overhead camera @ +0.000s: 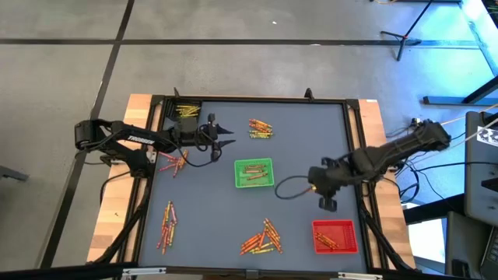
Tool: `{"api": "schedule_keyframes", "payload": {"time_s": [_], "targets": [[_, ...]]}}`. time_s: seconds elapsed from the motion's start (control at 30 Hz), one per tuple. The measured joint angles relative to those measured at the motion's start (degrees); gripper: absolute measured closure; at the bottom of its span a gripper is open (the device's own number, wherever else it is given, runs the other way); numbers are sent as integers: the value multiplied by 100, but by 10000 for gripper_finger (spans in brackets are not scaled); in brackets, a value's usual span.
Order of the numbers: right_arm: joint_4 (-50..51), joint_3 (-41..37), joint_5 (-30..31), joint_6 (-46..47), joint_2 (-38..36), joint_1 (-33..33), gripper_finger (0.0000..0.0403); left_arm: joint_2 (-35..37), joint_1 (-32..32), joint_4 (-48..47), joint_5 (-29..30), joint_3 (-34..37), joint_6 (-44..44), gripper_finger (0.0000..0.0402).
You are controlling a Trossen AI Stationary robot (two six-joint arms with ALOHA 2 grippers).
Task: Sort crayons
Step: Put the orange crayon into the red bin, then put the green crayon into the black bin
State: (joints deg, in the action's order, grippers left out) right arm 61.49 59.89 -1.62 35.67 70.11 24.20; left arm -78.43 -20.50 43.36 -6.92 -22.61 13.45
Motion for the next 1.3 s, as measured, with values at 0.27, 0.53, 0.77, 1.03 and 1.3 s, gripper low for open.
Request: {"api": "schedule_keyframes", "payload": {"time_s": [0.27,0.53,0.77,1.03,1.3], "targets": [[-1025,-678,51,2152,2,1386,386,2,170,-5,1,0,-133,269],[-1356,-860,332,4468,26,2613,386,2,296,-42,185,0,-394,269],[-1729,-861,951,5879,26,3475,386,2,298,-41,189,0,-562,269],[-1351,-863,1367,6454,26,3819,361,2,296,-30,286,0,-728,269],[-1383,-861,1310,6329,26,3805,268,2,296,-42,685,0,-741,269]]}}
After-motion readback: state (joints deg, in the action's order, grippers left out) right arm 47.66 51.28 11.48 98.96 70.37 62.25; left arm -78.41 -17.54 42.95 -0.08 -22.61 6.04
